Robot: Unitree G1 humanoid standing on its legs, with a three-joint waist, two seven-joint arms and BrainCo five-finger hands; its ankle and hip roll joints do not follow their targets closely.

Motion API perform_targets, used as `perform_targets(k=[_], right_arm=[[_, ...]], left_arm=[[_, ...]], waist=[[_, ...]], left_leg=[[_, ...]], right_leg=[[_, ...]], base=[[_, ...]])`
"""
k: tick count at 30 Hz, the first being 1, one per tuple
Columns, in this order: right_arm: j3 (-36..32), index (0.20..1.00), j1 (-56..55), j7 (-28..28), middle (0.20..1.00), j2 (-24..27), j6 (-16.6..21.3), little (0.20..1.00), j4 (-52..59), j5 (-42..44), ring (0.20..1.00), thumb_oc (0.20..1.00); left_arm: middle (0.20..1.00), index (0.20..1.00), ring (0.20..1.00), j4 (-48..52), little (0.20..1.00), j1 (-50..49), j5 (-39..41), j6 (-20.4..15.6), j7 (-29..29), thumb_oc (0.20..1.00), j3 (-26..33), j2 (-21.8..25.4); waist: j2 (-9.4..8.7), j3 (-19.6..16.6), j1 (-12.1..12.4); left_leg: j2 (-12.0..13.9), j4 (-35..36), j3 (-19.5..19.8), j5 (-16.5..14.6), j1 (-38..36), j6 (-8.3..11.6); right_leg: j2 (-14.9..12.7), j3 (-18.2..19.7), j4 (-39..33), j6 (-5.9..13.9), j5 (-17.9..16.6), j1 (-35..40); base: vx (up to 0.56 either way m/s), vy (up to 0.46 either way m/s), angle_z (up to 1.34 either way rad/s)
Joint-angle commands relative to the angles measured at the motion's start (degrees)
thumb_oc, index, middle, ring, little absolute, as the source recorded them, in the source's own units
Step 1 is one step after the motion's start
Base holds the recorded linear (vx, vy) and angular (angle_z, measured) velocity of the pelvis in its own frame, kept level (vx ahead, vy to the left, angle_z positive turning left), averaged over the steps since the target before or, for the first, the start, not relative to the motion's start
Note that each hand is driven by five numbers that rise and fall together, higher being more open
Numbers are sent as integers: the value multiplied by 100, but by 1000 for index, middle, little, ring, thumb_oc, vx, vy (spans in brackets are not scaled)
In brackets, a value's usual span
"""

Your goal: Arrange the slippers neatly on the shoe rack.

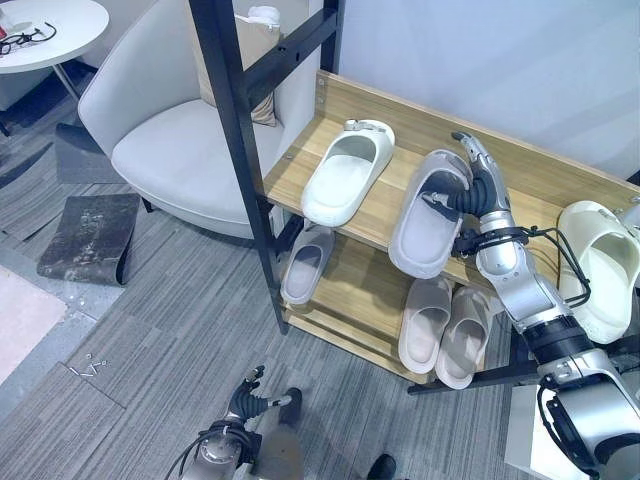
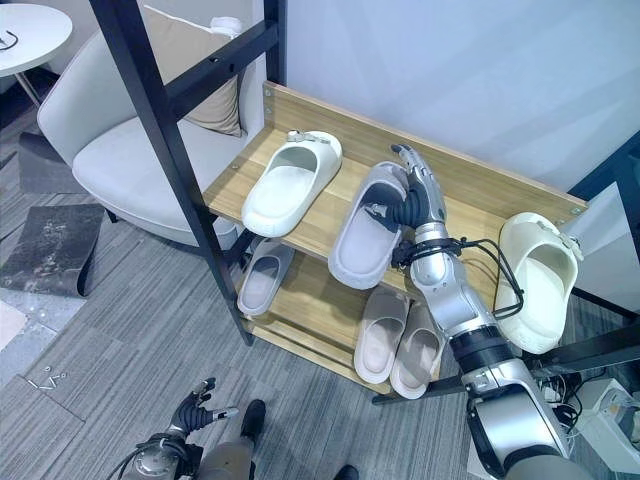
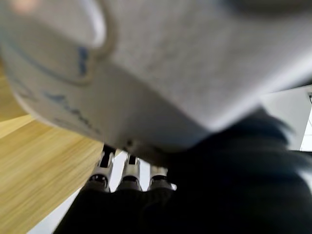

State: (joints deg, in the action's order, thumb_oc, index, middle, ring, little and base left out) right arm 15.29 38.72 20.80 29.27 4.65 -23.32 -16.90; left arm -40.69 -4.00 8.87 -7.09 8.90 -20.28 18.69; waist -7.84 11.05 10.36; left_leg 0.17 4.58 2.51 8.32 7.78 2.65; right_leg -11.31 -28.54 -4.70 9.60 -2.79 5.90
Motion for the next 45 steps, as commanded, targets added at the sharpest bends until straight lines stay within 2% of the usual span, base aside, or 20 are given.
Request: perform_targets(k=[1,5,10,13,15,17,18,19,20,21,22,23,25,27,28,33,38,41,43,45], right_arm=[[49,200,552,341,200,343,-226,200,-474,-39,200,200],[-80,200,594,463,200,420,-453,200,-606,-126,200,200],[-483,200,168,556,200,223,-581,200,417,-294,200,200],[-1294,200,-709,681,200,-189,-197,200,2654,-175,200,200],[-1390,200,-909,655,200,-277,-64,200,3070,-113,200,200],[-1529,200,-1158,504,200,-615,580,200,3885,814,200,200],[-1542,200,-1171,492,200,-616,580,200,3899,826,200,200],[-1460,200,-1209,186,200,-753,1061,200,4280,1619,200,200],[-1342,200,-1218,59,200,-871,1267,200,4472,2084,200,200],[-1348,200,-1221,49,200,-870,1268,200,4476,2096,200,200],[-1056,200,-1228,-330,200,-1005,1463,200,4824,2746,200,200],[-1061,200,-1229,-339,200,-1005,1460,200,4829,2755,200,200],[164,200,-1124,-1221,200,-1332,1474,200,5461,3796,200,200],[530,200,-1074,-1470,200,-1482,1416,200,5554,4103,200,200],[1059,200,-770,-1697,200,-1489,1263,200,5568,3846,200,200],[2303,200,-609,-2283,200,-2036,929,200,4689,4076,200,200],[2999,200,-727,-2542,200,-2046,718,200,3876,3219,200,200],[3042,200,-801,-2253,200,-1857,709,200,3411,1886,200,200],[2845,200,-835,-1714,200,-1624,714,200,3232,701,200,200],[2549,200,-1042,-1071,200,-1430,786,200,3183,107,200,200]], left_arm=[[1000,1000,1000,-11,1000,207,60,-247,37,1000,-277,-37],[1000,1000,1000,13,1000,275,112,-214,76,1000,-251,-44],[1000,1000,1000,-9,1000,307,137,-119,130,1000,-156,-114],[1000,1000,1000,4,1000,264,102,-21,242,1000,7,-251],[1000,1000,1000,1,1000,232,84,-25,264,1000,24,-261],[1000,1000,1000,59,1000,145,61,-3,265,1000,33,-267],[1000,1000,1000,62,1000,143,60,-2,265,1000,29,-261],[1000,1000,1000,69,1000,100,18,2,218,1000,2,-262],[1000,1000,1000,92,1000,92,20,-3,211,1000,-1,-251],[1000,1000,1000,94,1000,92,19,-2,211,1000,-1,-249],[1000,1000,1000,85,1000,53,26,-6,203,1000,42,-227],[1000,1000,1000,86,1000,54,25,-6,203,1000,43,-227],[1000,1000,1000,-27,1000,38,70,-27,279,1000,110,-262],[1000,1000,1000,-132,1000,48,70,-25,321,1000,121,-307],[1000,1000,1000,-158,1000,75,54,-36,359,1000,132,-319],[1000,1000,1000,-218,1000,126,44,-154,510,1000,71,-355],[1000,1000,1000,-386,1000,154,190,-252,619,1000,130,-468],[1000,1000,1000,-383,1000,175,370,-340,697,1000,147,-503],[1000,1000,1000,-334,1000,183,475,-428,793,1000,115,-507],[1000,1000,1000,-619,1000,515,710,-589,1035,1000,56,-617]], waist=[[42,-92,298],[54,-113,252],[96,-148,141],[164,-197,-44],[156,-228,-86],[200,-230,-168],[190,-236,-171],[217,-248,-185],[233,-252,-187],[227,-258,-196],[258,-264,-195],[252,-271,-205],[301,-266,-159],[313,-270,-146],[327,-278,-80],[351,-199,129],[359,10,282],[388,191,356],[431,366,360],[463,597,250]], left_leg=[[-141,-178,31,-968,-535,-175],[-142,-172,83,-953,-528,-170],[-145,-180,57,-978,-568,-180],[-97,-151,-20,-1003,-660,-166],[-109,-151,-20,-966,-633,-177],[-68,-125,-68,-965,-686,-153],[-81,-126,-64,-936,-665,-162],[-59,-107,-68,-933,-688,-134],[-56,-96,-72,-913,-692,-121],[-69,-97,-66,-887,-670,-130],[-44,-80,-78,-885,-687,-102],[-57,-82,-71,-861,-663,-110],[-40,-82,-89,-860,-703,-84],[-38,-88,-79,-856,-693,-80],[-27,-92,-45,-864,-698,-67],[-29,-123,115,-847,-670,-49],[-49,-243,274,-832,-510,-4],[-68,-383,367,-829,-357,22],[-109,-563,413,-822,-170,16],[-115,-841,404,-890,18,3]], right_leg=[[-73,-53,369,74,20,-304],[-75,-107,407,72,47,-289],[-79,-69,442,64,73,-281],[-58,0,437,51,133,-237],[-71,5,432,48,108,-262],[-49,44,431,41,139,-238],[-61,37,423,40,116,-251],[-48,34,427,32,146,-244],[-44,33,419,25,144,-247],[-55,25,412,24,122,-261],[-41,45,410,14,140,-250],[-52,36,403,13,119,-264],[-36,50,424,-18,137,-255],[-31,40,435,-30,146,-262],[-20,24,447,-49,175,-248],[-3,-81,487,-102,234,-222],[28,-206,523,-160,322,-263],[36,-284,562,-175,363,-337],[12,-323,643,-185,380,-447],[-34,-294,844,-193,433,-619]], base=[[-3,10,8],[0,2,1],[1,2,1],[3,-2,1],[0,0,0],[-16,-12,-4],[-41,-21,-10],[-47,-21,-10],[-46,-21,-4],[-42,-24,-3],[-34,-10,1],[-44,-35,1],[-42,-32,0],[-9,-14,2],[-15,-46,3],[-19,-30,4],[-43,-38,17],[-86,-35,23],[-135,-27,16],[-148,-8,10]])
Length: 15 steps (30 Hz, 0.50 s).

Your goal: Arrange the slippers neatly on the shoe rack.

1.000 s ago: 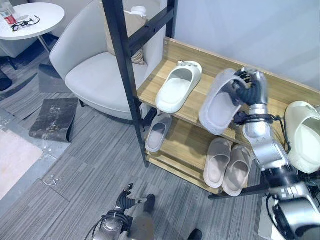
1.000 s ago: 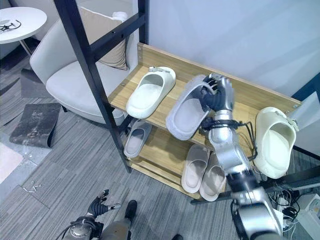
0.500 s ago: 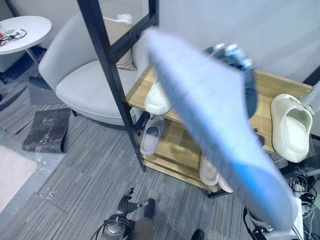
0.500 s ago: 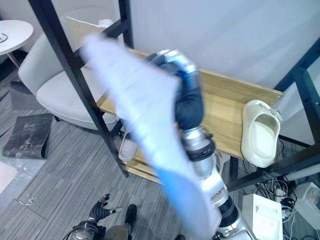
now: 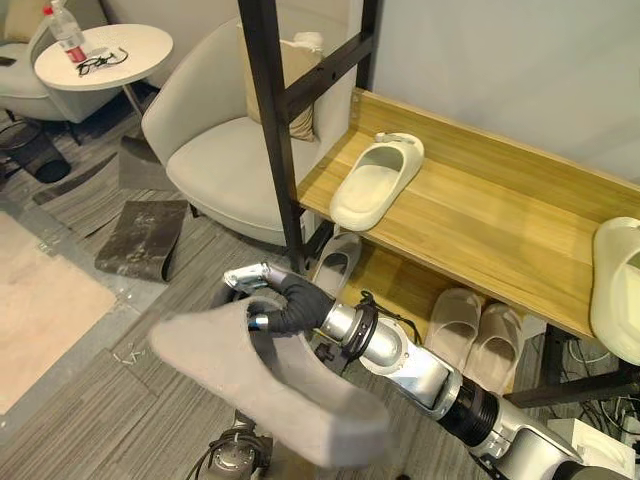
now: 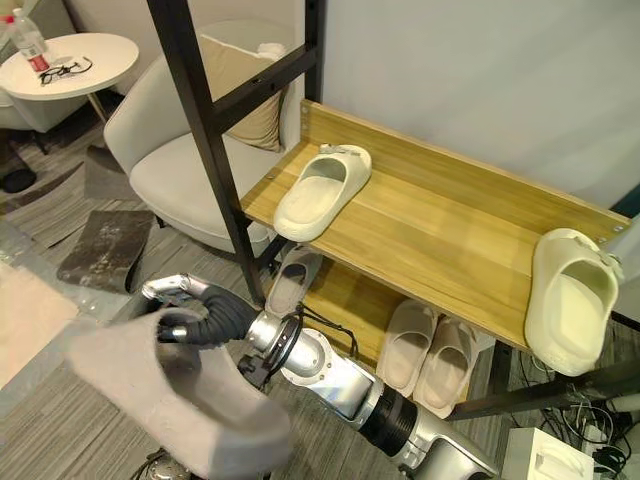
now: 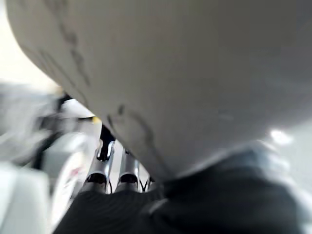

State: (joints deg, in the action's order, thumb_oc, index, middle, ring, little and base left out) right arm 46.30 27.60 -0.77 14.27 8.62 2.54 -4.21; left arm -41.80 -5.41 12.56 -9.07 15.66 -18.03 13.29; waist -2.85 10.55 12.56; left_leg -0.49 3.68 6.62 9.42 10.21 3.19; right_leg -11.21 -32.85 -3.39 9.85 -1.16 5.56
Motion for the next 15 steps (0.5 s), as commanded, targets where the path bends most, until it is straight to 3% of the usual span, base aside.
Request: perform_targets(k=[1,2,3,5,6,7,8,15], right_arm=[[-555,200,80,1098,200,75,395,200,587,-1170,200,200],[-628,200,439,1855,200,213,344,200,-286,-2109,200,200],[-749,200,705,2223,200,324,326,200,-422,-2592,200,200],[-821,200,958,2317,200,325,223,200,-706,-2849,200,200],[-963,200,1248,2825,200,646,-40,200,-824,-3447,200,200],[-964,200,1251,2830,200,647,-41,200,-828,-3450,200,200],[-1089,200,1659,3221,200,825,-266,200,-1290,-3751,200,200],[-1048,200,2919,3939,200,1569,-871,200,-3204,-4063,200,200]], left_arm=[[1000,1000,1000,-523,1000,676,343,-399,360,1000,-175,-86],[1000,1000,1000,-596,1000,578,677,-486,8,1000,-352,-126],[1000,1000,1000,-339,1000,516,589,-590,145,1000,-533,-45],[1000,1000,1000,-664,1000,672,714,-583,37,1000,-599,-165],[1000,1000,1000,-303,1000,969,129,-534,421,1000,-751,69],[1000,1000,1000,-293,1000,970,133,-526,420,1000,-753,74],[1000,1000,1000,67,1000,956,307,-750,424,1000,-853,194],[1000,1000,1000,410,1000,1134,585,-914,363,1000,-1145,387]], waist=[[-35,645,24],[127,948,168],[231,1111,190],[263,1184,169],[333,1298,102],[327,1287,109],[419,1336,128],[486,1394,230]], left_leg=[[-63,-764,1,-982,-192,-61],[-119,-1151,71,-1047,131,-64],[-142,-1290,122,-1033,310,-71],[-140,-1408,130,-1040,490,-73],[-155,-1653,86,-1076,792,-95],[-157,-1674,80,-1084,821,-96],[-178,-1972,91,-1281,1095,-112],[-303,-2969,115,-1547,2241,-155]], right_leg=[[-59,128,716,-217,254,-606],[-166,87,1019,-246,320,-836],[-225,96,1192,-259,320,-1013],[-268,142,1371,-274,340,-1240],[-375,251,1725,-290,369,-1632],[-383,260,1750,-291,379,-1664],[-462,425,2131,-257,586,-2010],[-791,612,3187,-312,940,-3127]], base=[[-238,15,13],[-280,21,9],[-344,28,-4],[-183,47,7],[-110,55,39],[-142,81,32],[-59,45,-7],[-74,40,3]])
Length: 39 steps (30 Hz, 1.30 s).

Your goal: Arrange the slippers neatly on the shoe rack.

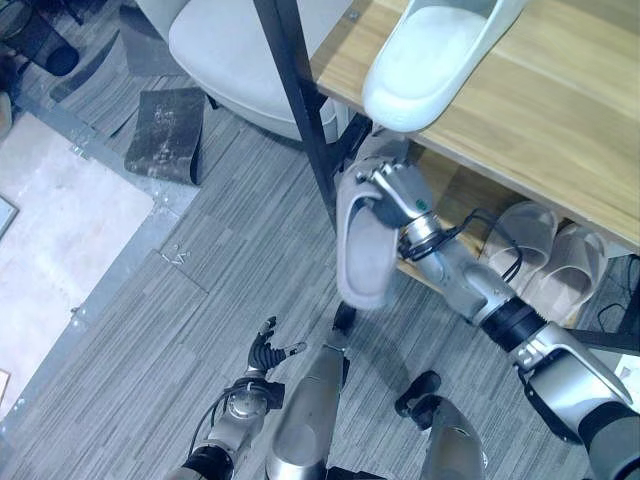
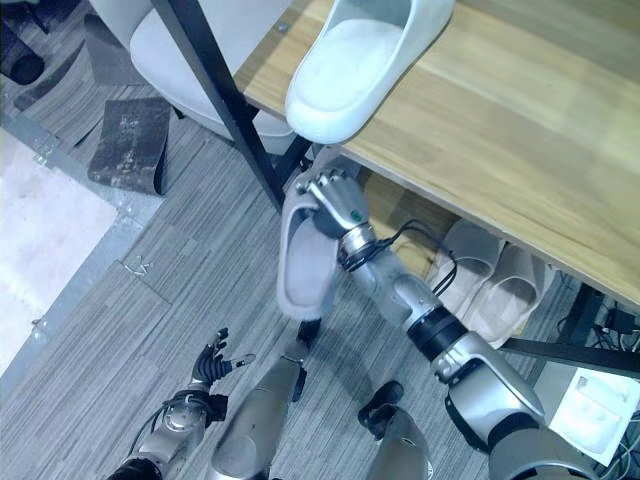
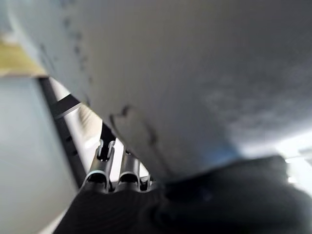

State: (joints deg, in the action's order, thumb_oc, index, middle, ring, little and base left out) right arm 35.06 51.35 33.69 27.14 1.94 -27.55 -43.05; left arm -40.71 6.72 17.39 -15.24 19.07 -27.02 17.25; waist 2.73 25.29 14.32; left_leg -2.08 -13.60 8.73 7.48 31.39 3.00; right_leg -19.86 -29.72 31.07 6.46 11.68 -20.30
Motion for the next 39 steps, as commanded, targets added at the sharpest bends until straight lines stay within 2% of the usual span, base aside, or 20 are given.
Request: perform_targets(k=[1,7,13,19,20,31,37,39], right_arm=[[69,200,664,597,200,338,-239,200,-389,-130,200,200],[91,200,1273,1162,200,766,-480,200,-1782,329,200,200],[196,200,1436,1285,200,930,-460,200,-2533,661,200,200],[304,200,1788,1394,200,878,-456,200,-3454,1003,200,200],[337,1000,1882,1389,1000,909,-484,1000,-3559,1061,1000,1000],[123,1000,2062,1339,1000,767,-574,1000,-3927,1423,1000,1000],[-156,1000,2028,1350,1000,661,-440,1000,-3541,1780,1000,1000],[-478,1000,1909,1418,1000,522,-332,1000,-3115,2114,1000,1000]], left_arm=[[1000,1000,1000,348,1000,-64,137,-307,13,1000,-265,1],[1000,1000,1000,753,1000,-55,317,-347,-11,1000,-363,207],[1000,1000,1000,780,1000,-94,395,-325,-48,1000,-372,271],[1000,1000,1000,783,1000,-95,485,-346,-60,1000,-454,301],[1000,1000,1000,803,1000,-67,515,-338,-58,1000,-449,305],[1000,1000,1000,797,1000,22,579,-289,-134,1000,-465,299],[1000,1000,1000,808,1000,97,574,-268,-102,1000,-471,270],[1000,1000,1000,748,1000,151,545,-240,-72,1000,-468,223]], waist=[[-58,-76,61],[24,-1,135],[99,16,188],[207,49,254],[217,55,268],[219,106,227],[183,165,134],[162,175,54]], left_leg=[[-148,-1337,-96,-1377,247,-139],[-281,-1868,18,-1487,972,-147],[-358,-1998,138,-1502,1254,-133],[-410,-2005,172,-1494,1398,-143],[-418,-1987,177,-1483,1393,-139],[-382,-1493,250,-1370,897,-127],[-361,-1396,205,-1344,730,-126],[-351,-1324,185,-1340,606,-126]], right_leg=[[36,302,-128,17,-299,-671],[-192,302,581,-33,-7,-1334],[-292,238,820,-57,137,-1598],[-343,253,893,-63,180,-1786],[-344,262,892,-59,177,-1792],[-233,205,481,-33,54,-1389],[-189,222,327,-14,-26,-1225],[-158,238,239,-3,-83,-1123]], base=[[-35,29,14],[-6,6,16],[26,-12,14],[25,2,4],[0,0,0],[22,-5,2],[2,0,3],[3,6,-2]])
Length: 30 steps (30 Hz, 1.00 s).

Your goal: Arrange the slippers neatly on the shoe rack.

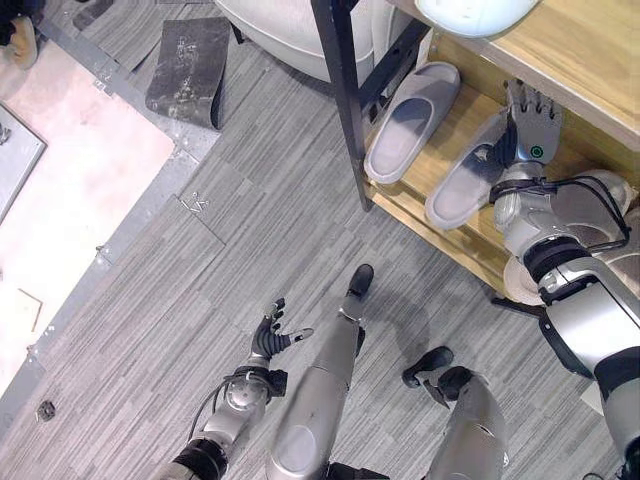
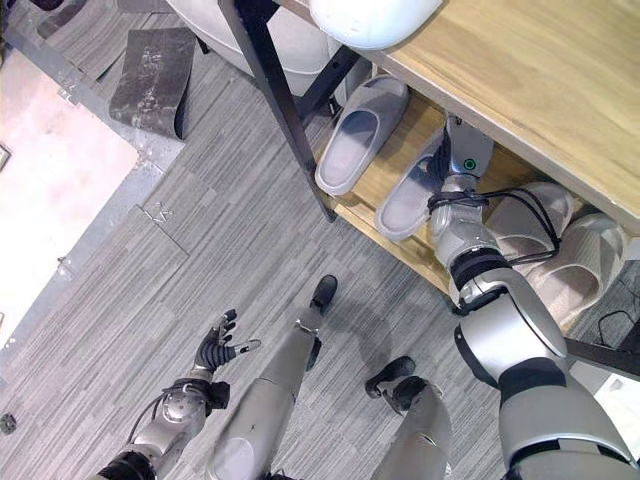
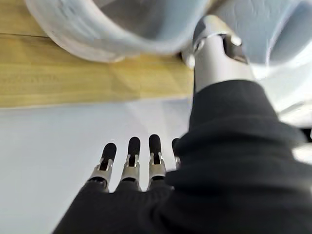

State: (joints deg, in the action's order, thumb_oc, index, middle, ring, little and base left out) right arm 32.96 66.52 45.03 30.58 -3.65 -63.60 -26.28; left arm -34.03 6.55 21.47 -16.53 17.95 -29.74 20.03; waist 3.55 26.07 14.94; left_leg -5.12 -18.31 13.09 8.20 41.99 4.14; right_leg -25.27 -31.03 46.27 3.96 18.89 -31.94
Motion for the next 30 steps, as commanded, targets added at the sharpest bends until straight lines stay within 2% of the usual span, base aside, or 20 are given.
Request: perform_targets(k=[1,5,6,7,8,9,13,24,27,28,29,30], right_arm=[[-347,1000,325,301,1000,127,242,1000,704,480,1000,1000],[-1290,1000,-243,425,1000,-472,627,1000,1525,1395,1000,1000],[-1304,1000,-265,422,1000,-474,625,1000,1542,1398,1000,1000],[-1833,1000,-485,402,1000,-890,1007,1000,1584,2254,1000,1000],[-2275,1000,-602,286,1000,-1157,1331,1000,1141,3142,1000,1000],[-2282,1000,-592,270,1000,-1150,1352,1000,1115,3167,1000,1000],[-2856,1000,-501,-228,1000,-1234,1754,1000,368,4831,1000,1000],[-3095,1000,-172,-1217,1000,-1223,1941,1000,-514,6656,1000,1000],[-3113,1000,-92,-1643,1000,-1464,2008,1000,-584,7517,1000,1000],[-3055,1000,-36,-1789,1000,-1701,2038,1000,-498,7817,1000,1000],[-3043,1000,-42,-1793,1000,-1713,2045,1000,-490,7833,1000,1000],[-3019,1000,-28,-1906,1000,-2052,2053,1000,-457,8109,1000,1000]], left_arm=[[1000,1000,1000,75,1000,173,136,-94,67,1000,-186,-71],[1000,1000,1000,11,1000,178,139,-30,154,1000,-191,-184],[1000,1000,1000,11,1000,171,140,-32,154,1000,-197,-172],[1000,1000,1000,-16,1000,186,164,18,175,1000,-239,-201],[1000,1000,1000,4,1000,212,152,60,150,1000,-290,-193],[1000,1000,1000,10,1000,211,154,63,149,1000,-294,-180],[1000,1000,1000,164,1000,237,119,164,119,1000,-328,-70],[1000,1000,1000,79,1000,193,77,231,16,1000,-375,-20],[1000,1000,1000,41,1000,321,60,269,-35,1000,-411,-21],[1000,1000,1000,-4,1000,393,92,297,-48,1000,-414,-57],[1000,1000,1000,-13,1000,394,96,294,-53,1000,-402,-56],[1000,1000,1000,-42,1000,447,202,316,-78,1000,-427,-101]], waist=[[64,103,-32],[13,119,-167],[6,119,-161],[-8,123,-198],[10,125,-188],[3,127,-182],[74,124,-73],[174,191,117],[200,215,195],[195,223,234],[187,225,226],[185,223,254]], left_leg=[[-32,-817,-268,-1408,-500,-240],[14,-621,-286,-1372,-712,-235],[15,-612,-284,-1369,-728,-235],[35,-535,-293,-1354,-807,-231],[28,-493,-295,-1336,-841,-220],[27,-489,-294,-1335,-847,-219],[-19,-466,-248,-1342,-893,-222],[-58,-472,-236,-1358,-881,-226],[-66,-439,-227,-1338,-874,-230],[-66,-426,-224,-1335,-879,-229],[-64,-422,-227,-1334,-882,-228],[-65,-399,-226,-1329,-889,-227]], right_leg=[[395,366,-1318,249,-823,78],[456,354,-1532,264,-886,303],[459,349,-1543,264,-889,320],[471,322,-1615,269,-903,403],[462,287,-1672,286,-911,465],[463,285,-1677,286,-911,471],[417,234,-1672,311,-885,529],[382,228,-1618,368,-866,521],[396,226,-1649,374,-881,515],[410,225,-1657,371,-874,505],[413,228,-1660,370,-875,505],[421,223,-1679,365,-870,512]], base=[[0,0,0],[8,2,-11],[4,-17,-8],[-3,-28,-7],[-3,-27,-6],[-6,-18,-3],[3,-8,2],[1,-1,0],[0,0,0],[0,0,0],[31,-11,-1],[0,0,0]])
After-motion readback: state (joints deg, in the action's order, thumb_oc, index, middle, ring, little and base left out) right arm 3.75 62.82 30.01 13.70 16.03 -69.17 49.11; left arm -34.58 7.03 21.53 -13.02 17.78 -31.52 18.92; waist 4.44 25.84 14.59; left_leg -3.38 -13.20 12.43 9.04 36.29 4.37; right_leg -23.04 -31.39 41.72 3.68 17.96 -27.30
